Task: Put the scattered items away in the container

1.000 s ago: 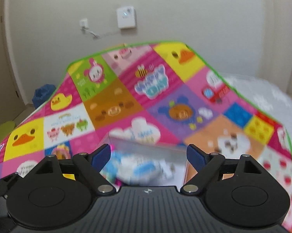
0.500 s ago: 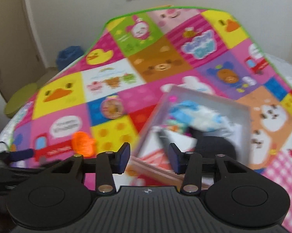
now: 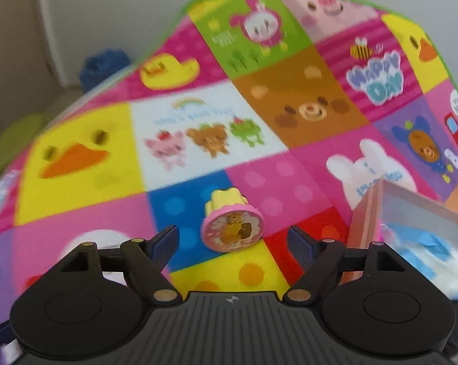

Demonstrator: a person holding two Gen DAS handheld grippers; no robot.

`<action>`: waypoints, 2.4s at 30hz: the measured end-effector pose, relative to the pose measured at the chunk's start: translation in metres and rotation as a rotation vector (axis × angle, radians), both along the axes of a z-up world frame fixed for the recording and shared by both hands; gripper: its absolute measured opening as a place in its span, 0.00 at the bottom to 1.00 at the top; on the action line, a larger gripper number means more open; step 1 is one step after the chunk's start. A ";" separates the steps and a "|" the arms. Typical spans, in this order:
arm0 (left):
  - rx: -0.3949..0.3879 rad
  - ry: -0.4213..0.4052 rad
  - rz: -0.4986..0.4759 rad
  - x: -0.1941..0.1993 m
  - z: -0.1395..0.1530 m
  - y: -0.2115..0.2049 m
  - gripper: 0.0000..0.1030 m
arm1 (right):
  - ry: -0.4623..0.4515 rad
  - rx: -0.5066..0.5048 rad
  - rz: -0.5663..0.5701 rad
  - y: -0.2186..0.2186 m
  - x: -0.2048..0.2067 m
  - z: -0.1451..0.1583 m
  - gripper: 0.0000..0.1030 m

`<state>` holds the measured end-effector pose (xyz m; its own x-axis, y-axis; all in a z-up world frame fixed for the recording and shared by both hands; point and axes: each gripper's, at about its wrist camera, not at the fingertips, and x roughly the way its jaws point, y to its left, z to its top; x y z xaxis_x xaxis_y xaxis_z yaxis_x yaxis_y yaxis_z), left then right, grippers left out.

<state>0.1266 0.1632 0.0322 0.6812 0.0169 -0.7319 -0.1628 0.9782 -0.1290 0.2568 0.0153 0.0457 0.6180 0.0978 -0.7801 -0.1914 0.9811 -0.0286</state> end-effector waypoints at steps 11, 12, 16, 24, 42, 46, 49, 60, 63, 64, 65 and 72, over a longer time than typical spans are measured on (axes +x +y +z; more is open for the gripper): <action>-0.040 0.032 -0.017 0.001 -0.003 -0.002 1.00 | -0.002 0.047 0.055 -0.020 -0.029 0.027 0.13; -0.054 0.036 -0.012 0.000 0.000 -0.002 1.00 | 0.001 0.037 0.065 -0.022 -0.036 0.031 0.13; -0.059 0.006 -0.006 -0.008 0.011 -0.003 1.00 | -0.007 0.059 0.036 -0.029 -0.039 0.039 0.38; -0.063 0.006 -0.041 0.002 0.000 -0.005 1.00 | 0.046 0.192 -0.130 -0.022 0.022 0.003 0.71; -0.057 0.014 -0.046 0.004 -0.004 -0.004 1.00 | 0.068 -0.017 0.175 -0.052 -0.143 0.058 0.55; -0.040 0.004 -0.111 -0.006 0.002 -0.016 1.00 | 0.171 -0.357 0.312 -0.078 -0.198 0.040 0.55; -0.034 -0.029 -0.260 -0.022 0.011 -0.036 1.00 | 0.246 -0.580 0.388 -0.102 -0.230 0.013 0.55; 0.156 -0.156 -0.353 -0.038 0.021 -0.073 1.00 | 0.092 -0.132 0.093 -0.174 -0.275 0.046 0.85; 0.198 -0.169 -0.346 -0.018 0.023 -0.069 1.00 | -0.011 -0.024 -0.031 -0.206 -0.287 0.063 0.91; 0.230 -0.175 -0.376 -0.012 0.022 -0.070 1.00 | -0.029 -0.002 -0.075 -0.216 -0.289 0.065 0.92; 0.266 -0.185 -0.414 -0.008 0.020 -0.071 0.99 | -0.042 0.027 -0.129 -0.229 -0.293 0.065 0.92; 0.403 -0.129 -0.558 0.017 -0.005 -0.084 0.79 | -0.018 0.305 -0.471 -0.316 -0.325 0.046 0.97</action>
